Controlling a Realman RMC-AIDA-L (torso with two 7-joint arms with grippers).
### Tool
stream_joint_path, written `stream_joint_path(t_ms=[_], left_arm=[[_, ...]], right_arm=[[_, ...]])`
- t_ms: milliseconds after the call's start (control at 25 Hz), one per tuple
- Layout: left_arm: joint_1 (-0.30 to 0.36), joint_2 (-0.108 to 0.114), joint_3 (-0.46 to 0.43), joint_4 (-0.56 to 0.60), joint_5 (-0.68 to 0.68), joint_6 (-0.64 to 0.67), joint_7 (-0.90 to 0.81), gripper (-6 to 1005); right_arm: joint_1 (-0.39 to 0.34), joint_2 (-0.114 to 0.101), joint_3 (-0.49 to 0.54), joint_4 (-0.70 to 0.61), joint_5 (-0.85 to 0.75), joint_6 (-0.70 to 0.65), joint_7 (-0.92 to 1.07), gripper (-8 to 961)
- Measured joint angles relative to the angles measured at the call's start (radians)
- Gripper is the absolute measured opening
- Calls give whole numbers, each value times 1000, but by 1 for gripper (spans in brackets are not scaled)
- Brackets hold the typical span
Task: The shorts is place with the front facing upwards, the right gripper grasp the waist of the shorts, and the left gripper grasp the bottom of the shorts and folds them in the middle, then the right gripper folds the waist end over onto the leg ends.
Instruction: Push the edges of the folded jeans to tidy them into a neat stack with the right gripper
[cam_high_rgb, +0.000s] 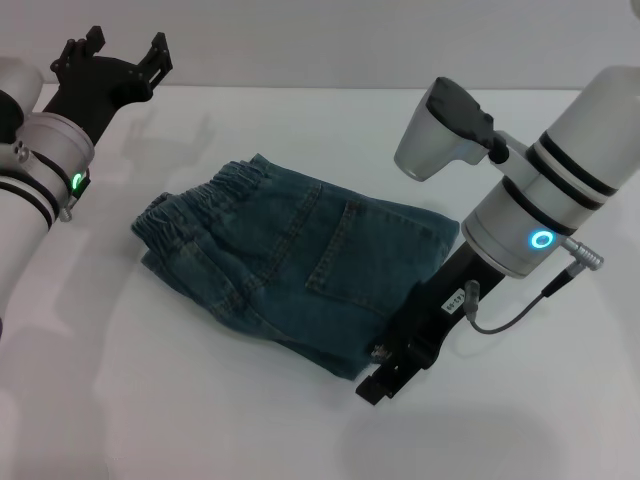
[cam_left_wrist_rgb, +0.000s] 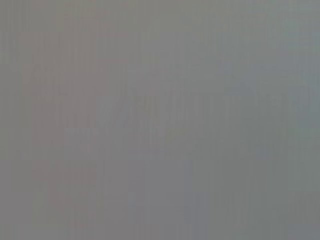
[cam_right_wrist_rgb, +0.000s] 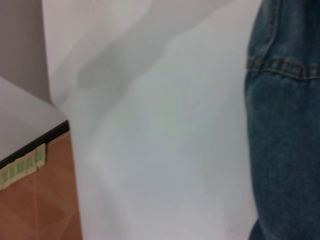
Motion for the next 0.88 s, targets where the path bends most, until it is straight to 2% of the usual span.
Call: stream_joint_path(t_ms=[640, 880], left_arm=[[-2, 2, 0, -6, -2, 0, 0, 827], [-4, 5, 0, -5, -2, 0, 0, 827]], right_arm=[[-57, -44, 11, -66, -13, 141, 56, 654], [-99, -53, 82, -150, -71, 143, 87, 655]])
